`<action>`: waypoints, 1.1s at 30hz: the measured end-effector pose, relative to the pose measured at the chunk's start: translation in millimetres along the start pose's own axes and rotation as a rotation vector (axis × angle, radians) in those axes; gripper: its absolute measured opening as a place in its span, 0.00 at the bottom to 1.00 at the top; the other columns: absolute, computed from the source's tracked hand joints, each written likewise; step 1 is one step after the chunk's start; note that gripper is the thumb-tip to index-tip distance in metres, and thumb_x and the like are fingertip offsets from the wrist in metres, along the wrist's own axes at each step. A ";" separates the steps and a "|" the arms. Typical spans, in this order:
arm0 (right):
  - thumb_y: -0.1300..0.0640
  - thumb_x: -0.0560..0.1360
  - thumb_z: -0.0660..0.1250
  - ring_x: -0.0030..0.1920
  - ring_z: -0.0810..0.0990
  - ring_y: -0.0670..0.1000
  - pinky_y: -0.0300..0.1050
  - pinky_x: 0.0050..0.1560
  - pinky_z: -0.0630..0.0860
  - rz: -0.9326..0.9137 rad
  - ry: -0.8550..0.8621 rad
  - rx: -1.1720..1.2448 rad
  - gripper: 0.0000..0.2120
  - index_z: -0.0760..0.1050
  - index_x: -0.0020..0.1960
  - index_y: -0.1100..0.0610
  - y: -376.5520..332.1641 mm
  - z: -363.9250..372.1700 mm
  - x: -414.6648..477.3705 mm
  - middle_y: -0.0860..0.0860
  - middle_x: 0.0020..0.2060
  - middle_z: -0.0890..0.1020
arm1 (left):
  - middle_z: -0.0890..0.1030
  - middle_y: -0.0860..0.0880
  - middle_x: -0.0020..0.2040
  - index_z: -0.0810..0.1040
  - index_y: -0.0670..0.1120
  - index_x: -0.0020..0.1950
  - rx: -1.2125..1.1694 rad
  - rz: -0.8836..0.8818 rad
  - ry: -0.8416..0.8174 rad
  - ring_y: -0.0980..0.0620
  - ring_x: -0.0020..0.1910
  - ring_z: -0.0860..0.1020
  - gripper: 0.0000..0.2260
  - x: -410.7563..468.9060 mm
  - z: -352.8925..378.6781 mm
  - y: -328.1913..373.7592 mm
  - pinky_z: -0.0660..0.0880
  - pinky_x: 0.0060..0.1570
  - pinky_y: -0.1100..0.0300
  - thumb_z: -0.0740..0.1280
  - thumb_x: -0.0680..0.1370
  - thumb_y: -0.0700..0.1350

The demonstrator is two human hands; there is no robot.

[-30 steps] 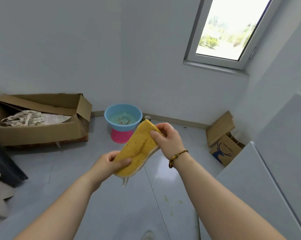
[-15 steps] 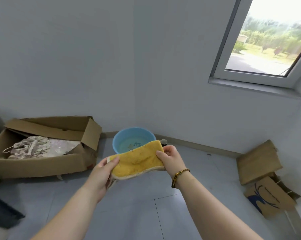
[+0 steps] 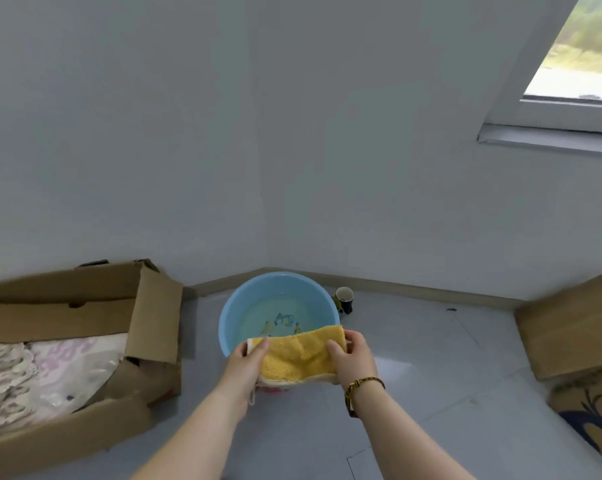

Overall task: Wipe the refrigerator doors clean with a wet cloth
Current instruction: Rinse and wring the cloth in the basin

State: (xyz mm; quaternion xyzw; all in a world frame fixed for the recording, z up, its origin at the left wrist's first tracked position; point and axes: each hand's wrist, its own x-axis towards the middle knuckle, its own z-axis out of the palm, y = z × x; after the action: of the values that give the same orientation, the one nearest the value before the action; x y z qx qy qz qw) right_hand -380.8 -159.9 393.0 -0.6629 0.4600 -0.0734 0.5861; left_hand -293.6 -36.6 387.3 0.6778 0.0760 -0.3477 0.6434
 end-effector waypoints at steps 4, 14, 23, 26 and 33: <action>0.59 0.77 0.60 0.49 0.75 0.53 0.51 0.54 0.76 0.081 -0.015 0.026 0.18 0.64 0.67 0.54 14.8 40.1 85.6 0.53 0.51 0.74 | 0.79 0.46 0.48 0.72 0.48 0.51 0.124 -0.029 0.001 0.46 0.47 0.77 0.04 98.7 -0.5 -7.3 0.73 0.40 0.59 0.64 0.77 0.45; 0.58 0.78 0.57 0.38 0.70 0.46 0.34 0.32 0.66 0.181 -0.068 -0.156 0.15 0.65 0.65 0.56 172.7 153.7 309.6 0.49 0.42 0.70 | 0.77 0.44 0.41 0.71 0.46 0.38 0.356 -0.073 0.185 0.44 0.45 0.75 0.10 349.6 -4.1 -152.3 0.72 0.49 0.53 0.62 0.78 0.47; 0.54 0.79 0.57 0.47 0.72 0.54 0.45 0.49 0.70 0.068 -0.106 -0.437 0.16 0.59 0.63 0.58 259.0 219.8 439.1 0.53 0.48 0.71 | 0.71 0.42 0.66 0.66 0.40 0.67 0.634 0.013 0.224 0.43 0.63 0.71 0.22 500.2 8.7 -242.5 0.67 0.57 0.57 0.63 0.77 0.50; 0.58 0.79 0.53 0.56 0.74 0.57 0.47 0.55 0.71 0.054 -0.118 -0.626 0.14 0.58 0.64 0.59 269.4 231.9 455.6 0.57 0.57 0.72 | 0.73 0.44 0.64 0.68 0.44 0.65 0.857 0.032 0.230 0.44 0.61 0.72 0.17 514.7 12.3 -254.0 0.67 0.50 0.58 0.60 0.78 0.50; 0.59 0.80 0.52 0.60 0.73 0.57 0.45 0.54 0.70 0.086 -0.096 -0.669 0.17 0.57 0.68 0.60 273.3 231.5 454.6 0.58 0.61 0.72 | 0.76 0.45 0.59 0.71 0.45 0.59 1.044 0.062 0.246 0.45 0.58 0.74 0.14 515.1 10.4 -257.1 0.68 0.48 0.59 0.56 0.80 0.51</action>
State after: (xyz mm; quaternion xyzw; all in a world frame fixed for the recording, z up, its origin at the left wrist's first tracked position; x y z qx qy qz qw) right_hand -119.3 -281.9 -108.7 -0.8012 0.4581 0.1376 0.3597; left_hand -54.4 -182.2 -115.8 0.9452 -0.0521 -0.2384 0.2171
